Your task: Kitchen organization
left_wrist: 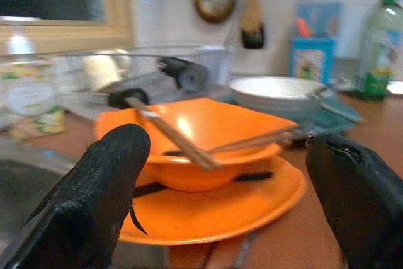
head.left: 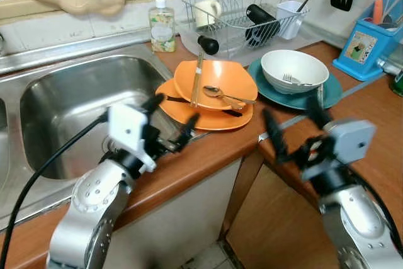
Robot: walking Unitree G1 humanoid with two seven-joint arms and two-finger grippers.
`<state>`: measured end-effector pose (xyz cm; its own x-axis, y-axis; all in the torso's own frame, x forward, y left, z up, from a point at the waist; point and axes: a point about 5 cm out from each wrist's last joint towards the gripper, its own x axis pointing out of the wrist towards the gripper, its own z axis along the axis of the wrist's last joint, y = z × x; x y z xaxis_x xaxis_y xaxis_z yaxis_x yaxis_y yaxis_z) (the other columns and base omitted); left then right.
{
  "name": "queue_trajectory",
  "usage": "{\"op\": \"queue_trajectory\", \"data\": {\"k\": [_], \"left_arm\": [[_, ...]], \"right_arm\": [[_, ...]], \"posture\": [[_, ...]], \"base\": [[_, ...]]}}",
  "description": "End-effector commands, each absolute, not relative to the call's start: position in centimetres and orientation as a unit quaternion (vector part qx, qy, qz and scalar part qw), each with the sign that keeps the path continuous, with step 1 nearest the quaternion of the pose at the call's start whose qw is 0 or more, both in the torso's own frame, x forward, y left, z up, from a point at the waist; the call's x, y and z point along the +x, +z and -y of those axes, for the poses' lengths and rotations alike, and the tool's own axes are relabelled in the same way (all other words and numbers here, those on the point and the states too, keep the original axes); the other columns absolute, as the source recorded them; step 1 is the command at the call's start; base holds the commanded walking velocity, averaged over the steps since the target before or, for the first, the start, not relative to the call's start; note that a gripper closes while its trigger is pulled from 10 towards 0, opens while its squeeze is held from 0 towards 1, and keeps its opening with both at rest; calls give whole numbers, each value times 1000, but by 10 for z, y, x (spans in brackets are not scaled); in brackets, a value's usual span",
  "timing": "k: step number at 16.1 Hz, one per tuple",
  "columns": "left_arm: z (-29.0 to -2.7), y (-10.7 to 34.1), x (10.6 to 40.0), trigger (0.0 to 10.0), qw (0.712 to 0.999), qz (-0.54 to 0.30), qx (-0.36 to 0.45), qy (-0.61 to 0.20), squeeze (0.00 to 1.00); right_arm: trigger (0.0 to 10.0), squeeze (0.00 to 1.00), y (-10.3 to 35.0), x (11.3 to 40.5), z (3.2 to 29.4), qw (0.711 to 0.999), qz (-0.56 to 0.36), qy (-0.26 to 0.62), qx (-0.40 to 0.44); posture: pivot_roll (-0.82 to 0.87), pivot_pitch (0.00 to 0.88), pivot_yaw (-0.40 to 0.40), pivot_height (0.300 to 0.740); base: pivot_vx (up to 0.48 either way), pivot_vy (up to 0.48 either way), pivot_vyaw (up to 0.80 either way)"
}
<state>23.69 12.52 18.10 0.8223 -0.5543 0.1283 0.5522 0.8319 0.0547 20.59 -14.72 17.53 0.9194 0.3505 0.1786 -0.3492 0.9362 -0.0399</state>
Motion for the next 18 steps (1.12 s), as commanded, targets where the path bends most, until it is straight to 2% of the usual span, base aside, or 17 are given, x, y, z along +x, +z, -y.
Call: {"op": "queue_trajectory", "data": {"k": [1, 2, 3, 4, 5, 6, 7, 9, 11, 18], "left_arm": [[-123, 180, 240, 10000, 953, 60, 12, -296, 494], [-123, 175, 247, 10000, 957, 42, 35, -286, 235], [-123, 174, 249, 10000, 958, 37, 44, -282, 192], [-121, 173, 255, 10000, 961, 35, 42, -269, 196], [-119, 173, 257, 7922, 962, 36, 36, -270, 204], [-116, 171, 259, 549, 961, 26, 37, -274, 192], [-112, 168, 260, 0, 960, 19, 33, -279, 176], [-108, 165, 262, 0, 960, 10, 25, -279, 118], [-106, 165, 264, 0, 961, 13, 26, -277, 8], [-101, 170, 265, 0, 958, 30, 13, -284, 0]], "right_arm": [[10000, 0, 179, 202, 143, 973, 94, 209, -3], [10000, 0, 173, 198, 139, 967, 73, 244, -18], [10000, 0, 171, 196, 138, 965, 66, 253, -20], [10000, 0, 162, 195, 136, 959, 36, 278, -34], [10000, 0, 159, 197, 136, 958, 26, 283, -33], [10000, 0, 158, 199, 135, 958, 22, 286, -27], [10000, 0, 158, 200, 134, 956, 18, 291, -26], [10000, 0, 154, 202, 131, 954, 6, 299, -33], [10000, 0, 153, 205, 131, 954, 4, 299, -37], [10000, 0, 151, 207, 130, 954, 0, 295, -43]], "posture": [[-12, 0, 3, 740], [-15, 0, 3, 740], [-15, 0, 3, 740], [-18, 0, 1, 740], [-17, 0, -1, 740], [-14, 0, -4, 740], [-16, 0, -5, 740], [-16, 0, -5, 740], [-16, 0, -5, 740], [-18, 0, -1, 740]], "base": [[0, 0, 0], [0, 0, 0], [0, 0, 0], [0, 0, 0], [0, 0, 0], [0, 0, 0], [0, 0, 0], [0, 0, 0], [0, 0, 0], [0, 0, 0]]}}
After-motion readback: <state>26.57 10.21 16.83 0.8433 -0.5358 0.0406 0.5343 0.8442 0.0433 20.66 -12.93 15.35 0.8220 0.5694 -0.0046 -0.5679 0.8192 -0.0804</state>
